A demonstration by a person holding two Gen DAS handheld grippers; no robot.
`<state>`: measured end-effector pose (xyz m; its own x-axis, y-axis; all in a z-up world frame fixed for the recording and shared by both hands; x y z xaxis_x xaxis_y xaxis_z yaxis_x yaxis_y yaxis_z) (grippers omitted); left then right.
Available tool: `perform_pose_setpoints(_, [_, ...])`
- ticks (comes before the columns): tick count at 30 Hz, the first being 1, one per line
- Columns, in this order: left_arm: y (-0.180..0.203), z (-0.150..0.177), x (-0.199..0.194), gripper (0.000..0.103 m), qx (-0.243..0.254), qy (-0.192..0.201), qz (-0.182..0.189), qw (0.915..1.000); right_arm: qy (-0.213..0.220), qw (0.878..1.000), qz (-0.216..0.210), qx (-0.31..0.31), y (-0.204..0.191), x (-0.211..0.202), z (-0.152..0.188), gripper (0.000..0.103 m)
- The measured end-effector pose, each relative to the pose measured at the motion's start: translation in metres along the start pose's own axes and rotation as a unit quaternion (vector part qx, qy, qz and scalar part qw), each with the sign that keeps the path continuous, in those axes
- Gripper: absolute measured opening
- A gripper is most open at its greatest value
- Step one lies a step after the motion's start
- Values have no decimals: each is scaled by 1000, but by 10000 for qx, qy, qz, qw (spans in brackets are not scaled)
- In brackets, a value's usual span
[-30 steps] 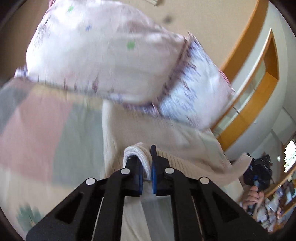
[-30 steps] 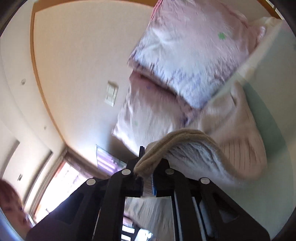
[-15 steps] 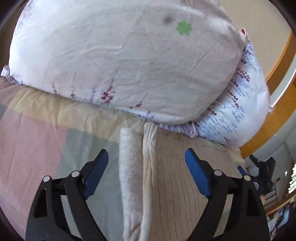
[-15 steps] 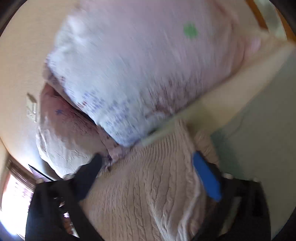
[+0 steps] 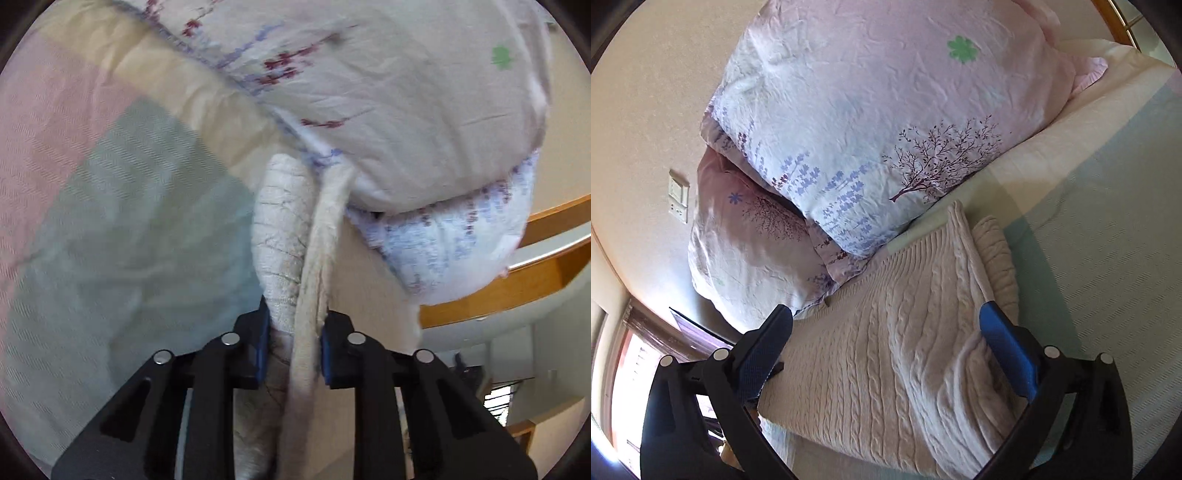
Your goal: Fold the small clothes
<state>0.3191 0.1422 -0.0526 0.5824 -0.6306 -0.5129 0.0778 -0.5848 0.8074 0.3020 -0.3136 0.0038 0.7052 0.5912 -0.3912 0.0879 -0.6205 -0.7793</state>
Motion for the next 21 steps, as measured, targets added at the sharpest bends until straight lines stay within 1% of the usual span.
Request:
perform_pose_setpoints(2, [39,6,-5,18,201,54,382,9991,90,9999,0,-95,2,-16,-3,102])
perform_pose_setpoints(4, [100,17,0,18,567,41,880,9945,254,9993,143,-213,5,-32,-8,102])
perform_pose_setpoints(5, [130,24,7,18,761,22,1097,9910,368,9985,280,-285,8,-42,-13,102])
perform_pose_setpoints(6, [167,33,21,18,994,-48,1337,9860,477,9975,401,-336,11,-49,-17,102])
perform_pose_setpoints(8, [219,53,57,18,1233,-216,1695,9775,670,9950,626,-384,18,-61,-26,102])
perform_pose_setpoints(9, [246,70,92,19,1170,-509,1929,9729,730,9942,704,-353,21,-64,-30,102])
perform_pose_setpoints(11, [269,98,143,29,784,-1107,2271,9644,696,9936,823,-341,26,-60,-35,102])
perform_pose_setpoints(12, [277,113,169,33,350,-1555,2544,9539,641,9932,904,-353,29,-58,-38,102])
perform_pose_setpoints(13, [278,121,181,35,1,-1783,2695,9463,559,9931,964,-366,32,-55,-40,102])
perform_pose_setpoints(14, [276,123,181,39,-180,-1813,2761,9437,428,9936,993,-334,35,-52,-43,102])
perform_pose_setpoints(15, [272,120,174,54,-148,-1680,2768,9460,306,9948,935,-248,39,-51,-44,102])
perform_pose_setpoints(16, [265,112,160,72,38,-1400,2719,9521,205,9962,832,-160,41,-49,-44,102])
perform_pose_setpoints(17, [255,103,145,79,289,-1060,2556,9605,26,9980,628,-41,43,-46,-44,102])
perform_pose_setpoints(18, [239,91,126,88,641,-628,2167,9721,-146,9987,484,46,44,-42,-43,102])
perform_pose_setpoints(19, [225,85,118,91,895,-410,1764,9794,-322,9987,386,125,47,-36,-42,102])
perform_pose_setpoints(20, [205,82,111,91,1162,-341,1224,9851,-586,9976,306,222,49,-26,-39,102])
perform_pose_setpoints(21, [189,83,110,92,1265,-425,860,9873,-788,9961,281,290,52,-16,-36,102])
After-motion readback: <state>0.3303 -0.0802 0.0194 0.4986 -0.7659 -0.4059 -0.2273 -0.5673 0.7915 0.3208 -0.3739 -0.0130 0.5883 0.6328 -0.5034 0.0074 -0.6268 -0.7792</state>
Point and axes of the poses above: each gripper's, at about its wrist camera, not at the fingertips, and x roughly the way its jaws point, y to its right, z to its underside, the point moved 8 cm from there along x, roughly the way its jaws point, and after that the axes turned 4 degrees about y, right-handed, at the moved point
